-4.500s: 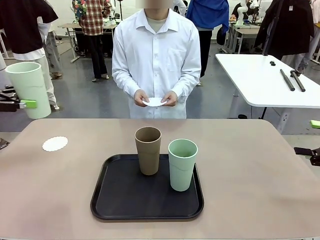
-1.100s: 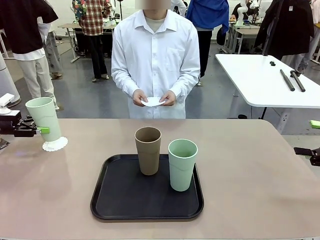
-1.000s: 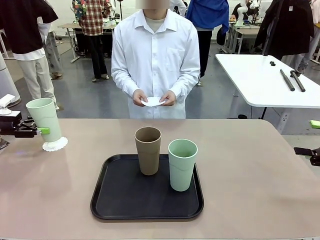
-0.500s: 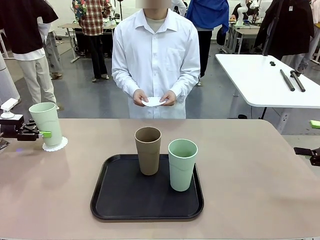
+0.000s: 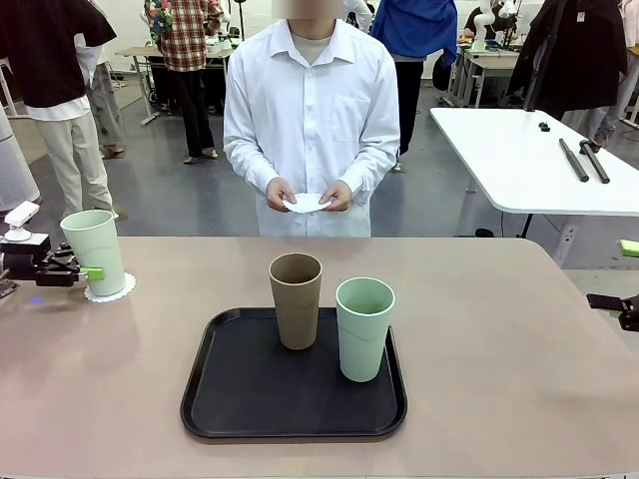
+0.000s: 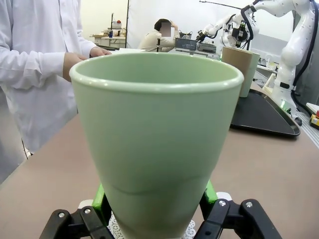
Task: Place coasters on the table and set cups on them.
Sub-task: Pick up one Reusable plastic cup and place it on a coaster set by the human.
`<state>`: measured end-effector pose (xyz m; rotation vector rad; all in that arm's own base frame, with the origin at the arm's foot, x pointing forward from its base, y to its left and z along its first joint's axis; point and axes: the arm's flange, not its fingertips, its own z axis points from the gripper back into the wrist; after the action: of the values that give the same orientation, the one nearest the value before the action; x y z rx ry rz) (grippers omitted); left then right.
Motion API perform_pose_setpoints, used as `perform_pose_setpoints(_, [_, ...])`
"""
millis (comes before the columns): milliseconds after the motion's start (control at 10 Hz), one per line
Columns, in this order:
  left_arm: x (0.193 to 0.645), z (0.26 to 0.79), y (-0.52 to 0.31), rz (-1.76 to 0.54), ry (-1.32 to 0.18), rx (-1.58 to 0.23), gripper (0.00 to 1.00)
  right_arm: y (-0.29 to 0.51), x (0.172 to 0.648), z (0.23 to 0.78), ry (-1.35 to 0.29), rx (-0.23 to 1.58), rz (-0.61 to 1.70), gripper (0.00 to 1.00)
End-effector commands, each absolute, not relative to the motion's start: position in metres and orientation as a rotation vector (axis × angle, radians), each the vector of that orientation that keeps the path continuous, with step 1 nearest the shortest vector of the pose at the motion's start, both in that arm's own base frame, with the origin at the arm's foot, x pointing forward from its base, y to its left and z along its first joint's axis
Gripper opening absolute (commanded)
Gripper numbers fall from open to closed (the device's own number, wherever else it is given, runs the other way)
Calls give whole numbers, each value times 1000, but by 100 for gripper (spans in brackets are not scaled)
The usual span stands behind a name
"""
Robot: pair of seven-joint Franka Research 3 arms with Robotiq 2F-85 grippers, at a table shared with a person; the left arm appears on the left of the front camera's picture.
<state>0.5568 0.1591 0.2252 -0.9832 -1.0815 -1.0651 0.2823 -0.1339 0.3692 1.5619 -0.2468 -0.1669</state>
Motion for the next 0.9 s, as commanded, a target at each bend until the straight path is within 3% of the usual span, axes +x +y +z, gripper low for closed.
perform_pose_setpoints(0, [558,225,163,-1113,-1087,-999,84,-134,286,371,-264,1586,-174,100])
perform_pose_setpoints(300, [556,223,163,-1125,-1075,-1008,88,-134,286,371,-264,1586,-174,100])
perform_pose_setpoints(400, [556,222,164,-1128,-1070,-1007,100,-134,286,371,-264,1586,-174,100])
perform_pose_setpoints(800, [555,222,164,-1137,-1052,-982,100,-134,286,371,-264,1586,-174,100])
